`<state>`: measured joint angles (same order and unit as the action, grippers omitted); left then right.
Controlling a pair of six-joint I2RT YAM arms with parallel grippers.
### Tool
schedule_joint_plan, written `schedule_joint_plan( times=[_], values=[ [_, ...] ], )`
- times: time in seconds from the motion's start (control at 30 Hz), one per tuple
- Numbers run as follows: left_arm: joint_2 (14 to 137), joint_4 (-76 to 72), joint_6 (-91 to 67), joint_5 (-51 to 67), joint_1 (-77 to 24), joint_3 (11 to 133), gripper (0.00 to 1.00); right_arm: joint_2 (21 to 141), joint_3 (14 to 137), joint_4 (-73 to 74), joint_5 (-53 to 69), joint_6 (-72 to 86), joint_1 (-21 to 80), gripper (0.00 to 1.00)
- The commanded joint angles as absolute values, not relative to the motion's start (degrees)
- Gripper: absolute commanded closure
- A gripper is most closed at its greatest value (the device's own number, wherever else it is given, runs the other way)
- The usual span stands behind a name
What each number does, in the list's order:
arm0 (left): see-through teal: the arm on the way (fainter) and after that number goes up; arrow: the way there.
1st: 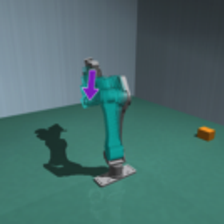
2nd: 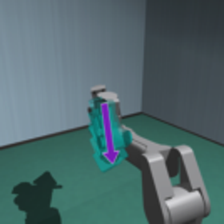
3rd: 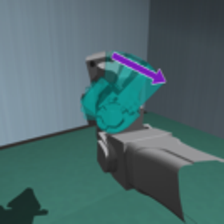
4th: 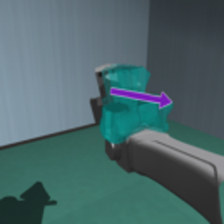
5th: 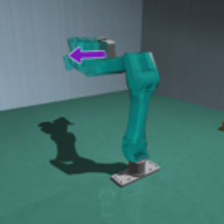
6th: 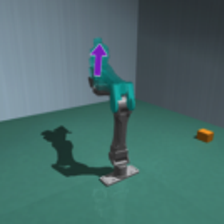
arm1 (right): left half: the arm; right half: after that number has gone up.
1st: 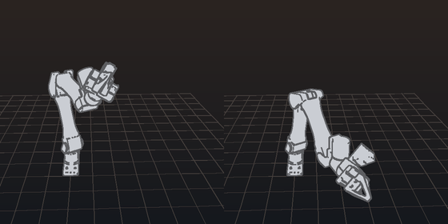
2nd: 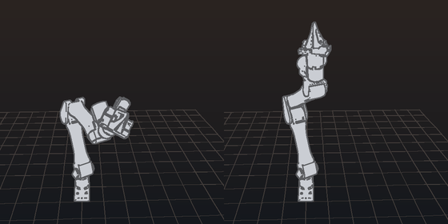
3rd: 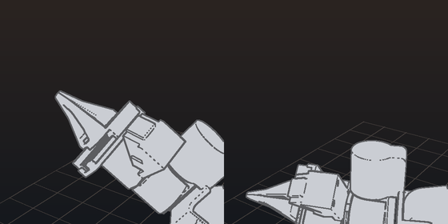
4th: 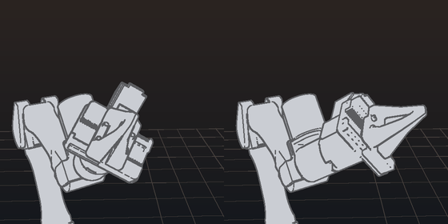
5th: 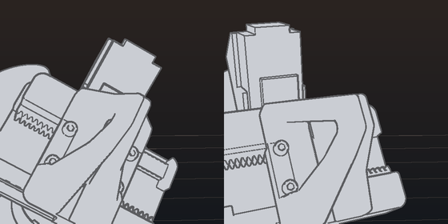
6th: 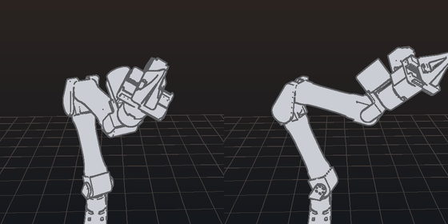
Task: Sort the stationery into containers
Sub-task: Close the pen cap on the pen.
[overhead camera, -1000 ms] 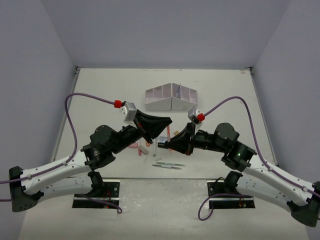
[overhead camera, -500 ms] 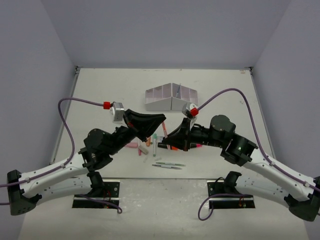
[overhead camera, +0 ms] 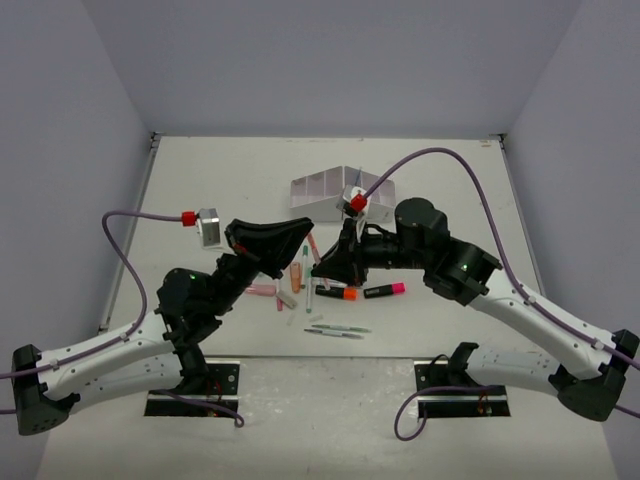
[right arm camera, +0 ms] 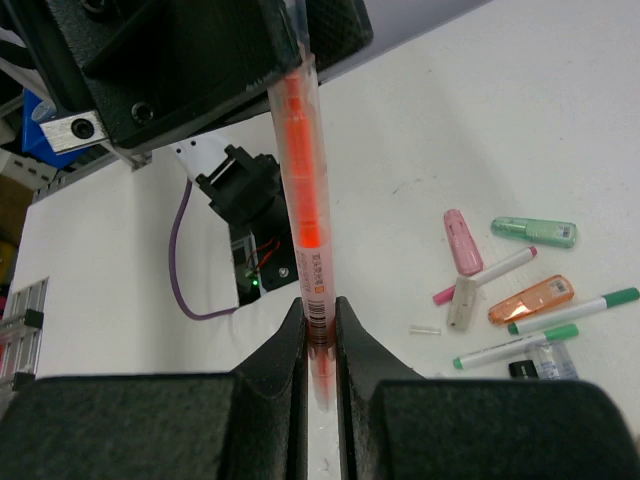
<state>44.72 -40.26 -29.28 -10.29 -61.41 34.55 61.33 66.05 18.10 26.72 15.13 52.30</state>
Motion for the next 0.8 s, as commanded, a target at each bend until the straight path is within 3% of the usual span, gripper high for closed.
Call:
schedule_joint_plan(
  times=[0.0, 0.23, 0.4, 0.43, 0.47, 0.5, 0.57, 0.77],
  values=[
    [46.79, -18.47, -27.45, -0.51, -65.04, 36.4, 1.0, 64.85, 69.57, -1.6, 24.55, 14.69, 49.1, 1.0],
    [51.44, -15.21, -22.44, -2.09, -65.04, 47.23, 1.0, 68.97, 59.4, -9.87, 26.36, 17.98, 52.29, 1.0],
    [47.41, -11.59, -21.99, -13.82, -65.04, 47.62, 0.97, 66.82, 55.31, -8.51, 19.85, 18.1, 50.31, 1.0],
    [46.41, -9.99, -22.27, -17.53, -65.04, 47.99, 0.88, 66.77, 54.85, -7.79, 18.26, 18.12, 49.6, 1.0],
    [45.34, -8.0, -22.78, -21.94, -65.04, 48.64, 0.7, 66.91, 54.43, -7.04, 16.68, 18.17, 48.81, 1.0],
    [44.58, -6.41, -23.28, -25.49, -65.04, 49.2, 0.59, 67.06, 54.02, -6.64, 15.24, 18.19, 48.26, 1.0],
    [43.63, 0.21, -27.04, -36.47, -65.04, 51.99, 0.44, 67.94, 53.23, -6.38, 12.08, 18.41, 46.66, 1.0],
    [41.02, 20.13, -35.14, -56.45, -64.95, 59.03, 0.23, 70.09, 53.6, -5.66, 6.16, 18.2, 39.35, 1.0]
  ],
)
